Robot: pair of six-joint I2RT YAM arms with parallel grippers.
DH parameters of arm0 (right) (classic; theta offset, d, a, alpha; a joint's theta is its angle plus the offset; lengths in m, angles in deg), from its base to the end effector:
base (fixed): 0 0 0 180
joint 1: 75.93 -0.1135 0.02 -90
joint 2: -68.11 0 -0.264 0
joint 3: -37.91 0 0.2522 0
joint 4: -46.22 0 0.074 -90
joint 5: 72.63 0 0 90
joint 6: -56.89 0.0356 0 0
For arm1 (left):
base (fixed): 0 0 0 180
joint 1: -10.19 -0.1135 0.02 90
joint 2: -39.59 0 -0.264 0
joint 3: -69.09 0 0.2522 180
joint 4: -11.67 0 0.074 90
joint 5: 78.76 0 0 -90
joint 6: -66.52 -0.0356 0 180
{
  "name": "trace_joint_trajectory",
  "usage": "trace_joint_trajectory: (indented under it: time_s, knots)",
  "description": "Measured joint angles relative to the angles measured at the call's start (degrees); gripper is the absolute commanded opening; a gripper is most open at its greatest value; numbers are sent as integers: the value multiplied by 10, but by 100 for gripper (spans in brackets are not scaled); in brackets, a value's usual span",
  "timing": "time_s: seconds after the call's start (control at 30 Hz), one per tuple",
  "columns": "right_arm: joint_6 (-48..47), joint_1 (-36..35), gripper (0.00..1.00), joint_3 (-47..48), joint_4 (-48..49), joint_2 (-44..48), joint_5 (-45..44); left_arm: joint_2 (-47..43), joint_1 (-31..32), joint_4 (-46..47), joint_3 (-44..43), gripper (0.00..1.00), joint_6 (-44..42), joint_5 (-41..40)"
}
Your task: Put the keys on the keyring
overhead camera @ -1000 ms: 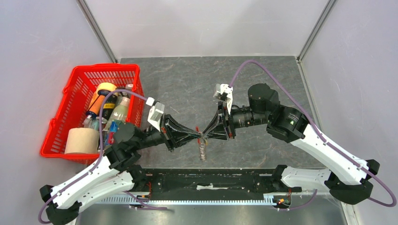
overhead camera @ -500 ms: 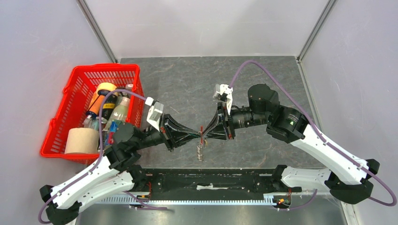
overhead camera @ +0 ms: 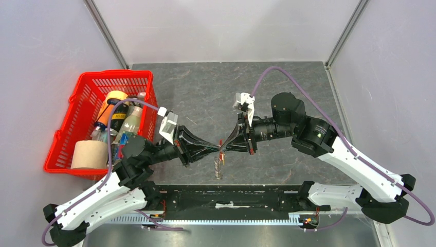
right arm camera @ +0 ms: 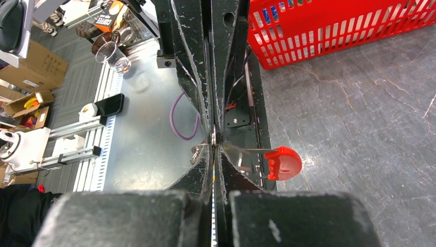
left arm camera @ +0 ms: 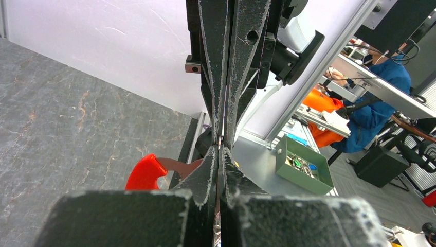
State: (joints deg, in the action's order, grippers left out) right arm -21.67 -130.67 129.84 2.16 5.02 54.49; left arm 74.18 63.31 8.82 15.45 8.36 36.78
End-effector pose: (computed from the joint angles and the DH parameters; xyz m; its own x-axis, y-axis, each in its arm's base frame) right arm 0.1096 0.1922 0.4437 -0.3444 -0.2131 -0.9143 -0.9376 0.0276 0.3467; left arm 0.0735 -0.1236 0.3753 -0.3696 -0.3005 -0.8792 0.9125 0.0609 -0.4044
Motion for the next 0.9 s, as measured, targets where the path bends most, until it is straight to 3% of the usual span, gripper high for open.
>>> trace_joint_trajectory:
  time_s: [0.17, 0.33, 0.63, 0.9]
  knots:
    - [-1, -2, 0, 0, -3, 0, 0, 0, 0, -2, 0, 22, 2, 6]
    - [-6, -5, 0, 0, -34, -1, 4, 6, 0, -25, -9, 34, 3, 32]
    - [-12, -5, 0, 22, -114, -8, 42, 10, 0, -109, -49, 39, -1, 72]
    - [-12, -5, 0, 37, -146, -19, 80, 38, 0, -128, -58, 39, -2, 87]
